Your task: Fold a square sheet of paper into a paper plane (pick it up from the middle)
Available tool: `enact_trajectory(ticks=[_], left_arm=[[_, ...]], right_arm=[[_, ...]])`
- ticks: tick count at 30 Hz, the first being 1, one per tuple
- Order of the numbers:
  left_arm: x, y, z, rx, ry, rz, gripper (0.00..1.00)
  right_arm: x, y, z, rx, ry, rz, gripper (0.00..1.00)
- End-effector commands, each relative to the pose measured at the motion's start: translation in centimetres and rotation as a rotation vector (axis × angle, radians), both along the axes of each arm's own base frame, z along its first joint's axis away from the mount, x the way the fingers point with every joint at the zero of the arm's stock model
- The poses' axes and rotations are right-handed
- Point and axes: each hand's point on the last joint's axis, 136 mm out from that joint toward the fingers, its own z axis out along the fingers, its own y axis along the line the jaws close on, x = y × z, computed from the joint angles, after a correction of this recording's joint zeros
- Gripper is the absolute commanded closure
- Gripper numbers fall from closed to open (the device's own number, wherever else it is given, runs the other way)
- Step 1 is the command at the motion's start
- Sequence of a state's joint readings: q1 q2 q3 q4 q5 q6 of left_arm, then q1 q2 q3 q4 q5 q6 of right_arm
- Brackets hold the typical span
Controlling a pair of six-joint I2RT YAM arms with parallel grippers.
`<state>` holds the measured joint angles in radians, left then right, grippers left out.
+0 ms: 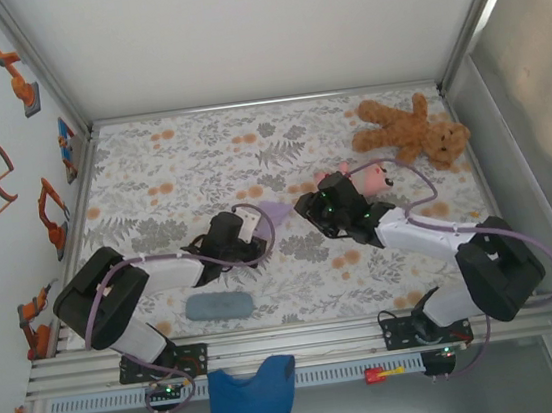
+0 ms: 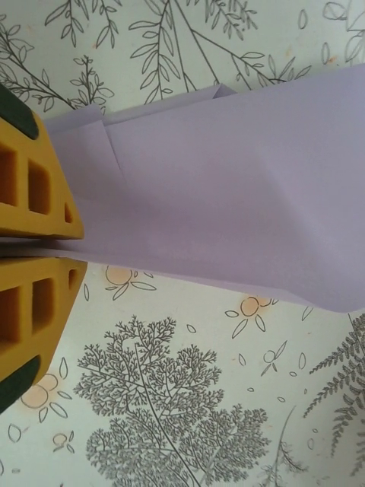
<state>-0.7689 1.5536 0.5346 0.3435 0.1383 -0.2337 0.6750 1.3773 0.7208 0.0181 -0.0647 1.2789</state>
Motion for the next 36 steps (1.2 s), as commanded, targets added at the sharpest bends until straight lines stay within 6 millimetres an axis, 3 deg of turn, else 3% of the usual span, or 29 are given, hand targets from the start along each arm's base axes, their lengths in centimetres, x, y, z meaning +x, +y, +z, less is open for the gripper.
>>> enact_trajectory(ticks=[1,10,23,36], left_arm=[[-0.8,-1.0,1.0,-0.097,0.115,-0.009,0.88],[-1.2,-1.7,1.5,-0.204,0.242,0.012,0.90],[-0.8,-1.9,1.5,-0.289,0.223,0.049,0.91],[-0.8,-1.1,0.8,-0.317,0.220,0.101,0.89]], right_arm=[[-0.1,-2.0,-0.3,-0.126,-0.054,0.014,0.52],[-0.5,-1.1,-0.9,-0.190,-0.114,0.173,0.47],[-0.4,3.9,-3.1,-0.166,-0.116,0.443,0.44],[0.7,6.0,-4.7,-0.188,-0.091,0.515,0.42]])
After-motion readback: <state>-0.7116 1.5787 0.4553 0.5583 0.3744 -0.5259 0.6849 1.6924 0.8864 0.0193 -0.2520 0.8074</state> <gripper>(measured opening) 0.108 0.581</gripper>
